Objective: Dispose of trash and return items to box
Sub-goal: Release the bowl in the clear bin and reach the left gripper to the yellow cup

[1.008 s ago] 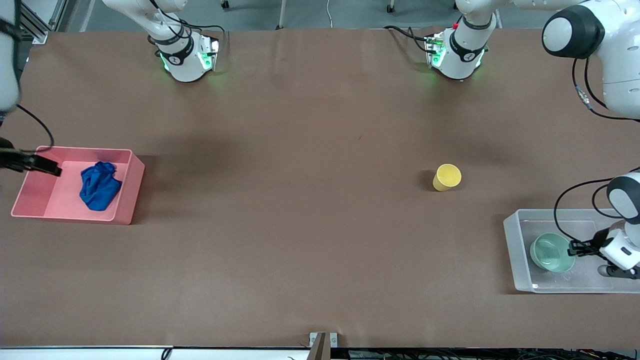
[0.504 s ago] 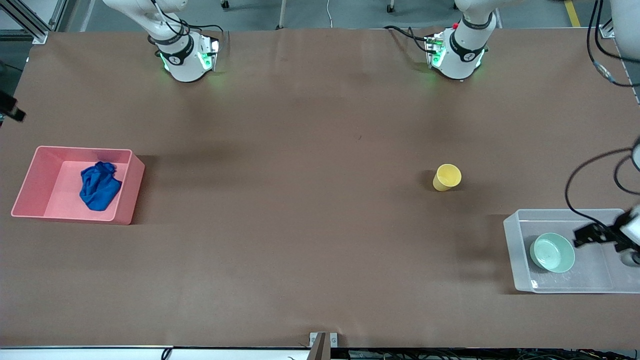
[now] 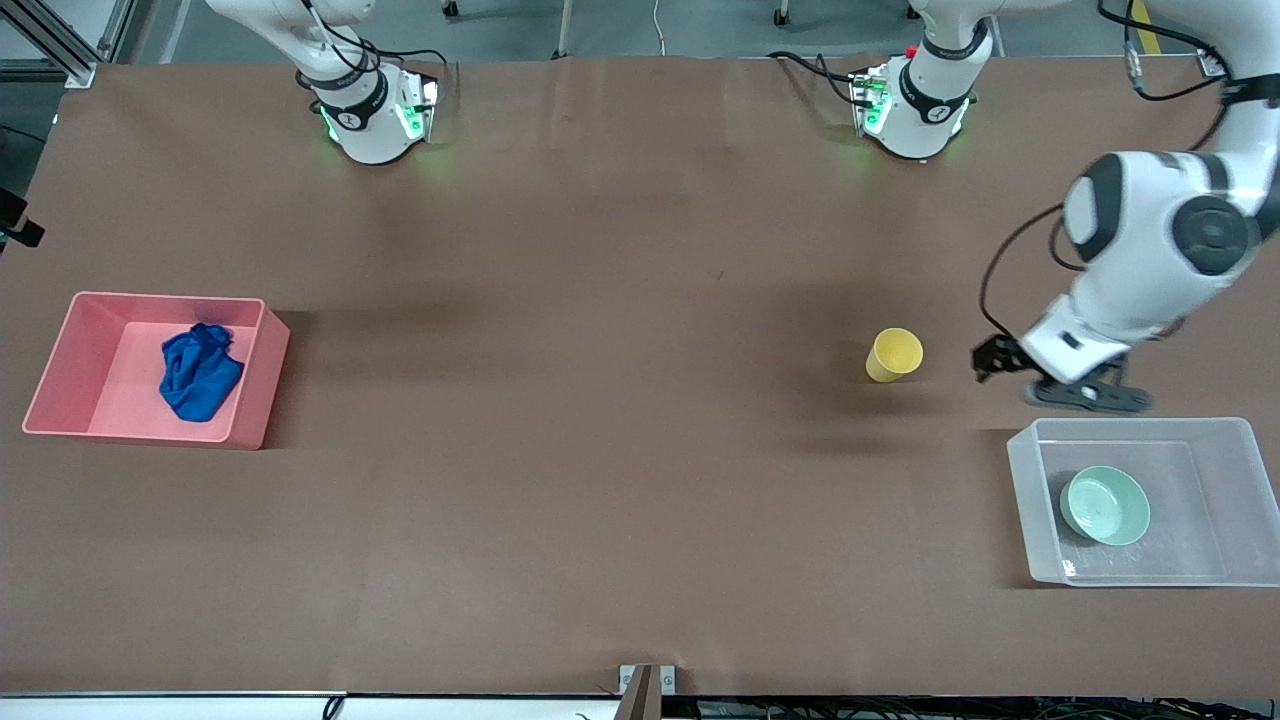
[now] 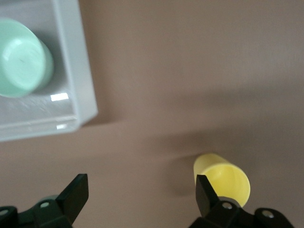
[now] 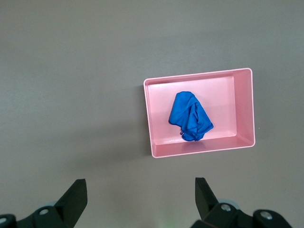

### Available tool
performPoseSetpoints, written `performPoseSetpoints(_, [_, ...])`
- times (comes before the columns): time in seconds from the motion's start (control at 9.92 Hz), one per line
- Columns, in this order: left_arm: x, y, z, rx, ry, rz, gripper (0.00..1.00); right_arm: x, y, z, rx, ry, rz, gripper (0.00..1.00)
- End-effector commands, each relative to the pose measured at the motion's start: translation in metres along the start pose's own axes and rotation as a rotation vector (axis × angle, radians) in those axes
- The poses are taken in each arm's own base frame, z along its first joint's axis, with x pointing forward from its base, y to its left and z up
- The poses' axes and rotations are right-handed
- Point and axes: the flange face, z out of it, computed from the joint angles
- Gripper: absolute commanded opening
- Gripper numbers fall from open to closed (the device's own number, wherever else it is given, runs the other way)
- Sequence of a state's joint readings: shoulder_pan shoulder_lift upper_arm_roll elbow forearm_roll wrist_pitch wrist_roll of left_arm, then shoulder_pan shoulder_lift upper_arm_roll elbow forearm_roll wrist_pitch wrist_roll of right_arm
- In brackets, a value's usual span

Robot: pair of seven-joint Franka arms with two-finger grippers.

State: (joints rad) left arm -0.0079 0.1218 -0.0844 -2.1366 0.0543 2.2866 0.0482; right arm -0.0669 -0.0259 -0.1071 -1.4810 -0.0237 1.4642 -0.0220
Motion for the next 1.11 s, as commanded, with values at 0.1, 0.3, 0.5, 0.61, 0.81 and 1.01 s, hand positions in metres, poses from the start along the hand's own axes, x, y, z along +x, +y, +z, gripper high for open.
performPoseSetpoints(0.1, [-0.028, 0.036, 0.061, -0.013, -0.047, 0.047, 0.97, -0.003, 0.0, -0.004, 0.012, 0.023, 0.017, 1.0])
performPoseSetpoints(0.3, [-0.028, 0.047, 0.095, -0.02, -0.077, 0.063, 0.92, -0.003, -0.001, -0.004, 0.012, 0.023, 0.016, 1.0])
performPoseSetpoints(0.5, [-0.029, 0.057, 0.126, -0.032, -0.082, 0.075, 0.7, -0.003, -0.001, -0.004, 0.012, 0.02, 0.016, 1.0])
performPoseSetpoints(0.61, [-0.033, 0.06, 0.133, -0.035, -0.089, 0.076, 0.01, -0.003, 0.0, -0.004, 0.012, 0.022, 0.017, 1.0])
performPoseSetpoints(0.81, [-0.031, 0.067, 0.139, -0.041, -0.069, 0.074, 0.0, -0.003, -0.001, -0.004, 0.014, 0.02, 0.019, 1.0])
performPoseSetpoints(1.01, [-0.031, 0.069, 0.133, -0.039, -0.066, 0.065, 0.0, -0.003, -0.001, -0.004, 0.014, 0.017, 0.019, 1.0])
